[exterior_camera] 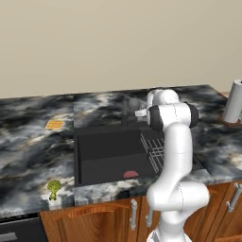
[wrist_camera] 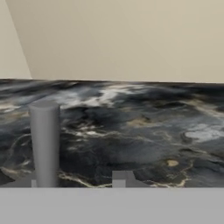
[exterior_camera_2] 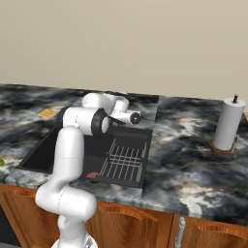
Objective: Turn on the sink faucet. Then move the broccoli from the counter to the sink. Turn off the sink. Move the vegetable from the sink to the pot next to the stove. Finally move the pot to the rear left burner.
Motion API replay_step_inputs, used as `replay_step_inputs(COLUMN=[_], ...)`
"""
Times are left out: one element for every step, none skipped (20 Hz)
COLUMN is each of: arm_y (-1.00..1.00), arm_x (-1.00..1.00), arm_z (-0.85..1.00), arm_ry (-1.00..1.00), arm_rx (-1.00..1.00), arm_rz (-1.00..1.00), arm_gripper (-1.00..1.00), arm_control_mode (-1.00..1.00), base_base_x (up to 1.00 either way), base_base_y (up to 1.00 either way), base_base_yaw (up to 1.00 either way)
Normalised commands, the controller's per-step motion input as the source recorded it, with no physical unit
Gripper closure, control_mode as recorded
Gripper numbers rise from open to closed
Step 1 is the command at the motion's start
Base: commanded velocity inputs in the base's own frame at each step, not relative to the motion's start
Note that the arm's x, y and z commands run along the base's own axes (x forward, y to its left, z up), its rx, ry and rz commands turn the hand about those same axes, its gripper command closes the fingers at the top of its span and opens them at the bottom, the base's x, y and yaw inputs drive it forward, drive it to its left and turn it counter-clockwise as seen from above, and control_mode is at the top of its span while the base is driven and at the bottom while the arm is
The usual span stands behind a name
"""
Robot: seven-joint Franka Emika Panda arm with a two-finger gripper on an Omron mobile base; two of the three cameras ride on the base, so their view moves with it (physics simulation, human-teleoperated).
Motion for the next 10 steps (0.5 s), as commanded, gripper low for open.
replay_step_inputs(arm_y=[-0.71,-0.71,-0.74,-0.74,-0.71,-0.66,-0.72,-0.74,-0.73,-0.69], arm_x=[0.00,0.00,0.00,0.00,0.00,0.00,0.00,0.04,0.02,0.00], arm_z=[-0.35,-0.38,-0.37,-0.39,-0.40,-0.40,-0.41,-0.40,-0.43,-0.44], arm_ry=[0.01,0.00,0.01,0.01,0.01,0.01,0.01,0.03,0.03,0.02], arm_rx=[0.00,0.01,0.01,0.01,0.01,0.00,0.01,0.02,0.01,0.01], arm_rz=[-0.04,-0.03,-0.02,-0.02,-0.02,-0.02,-0.01,-0.01,-0.01,0.00], arm_gripper=[1.00,1.00,1.00,1.00,1.00,1.00,1.00,1.00,1.00,1.00], arm_control_mode=[-1.00,-1.00,-1.00,-1.00,-1.00,-1.00,-1.00,-1.00,-1.00,-1.00], base_base_x=[0.00,0.00,0.00,0.00,0.00,0.00,0.00,0.00,0.00,0.00], base_base_y=[0.00,0.00,0.00,0.00,0.00,0.00,0.00,0.00,0.00,0.00], base_base_yaw=[0.00,0.00,0.00,0.00,0.00,0.00,0.00,0.00,0.00,0.00])
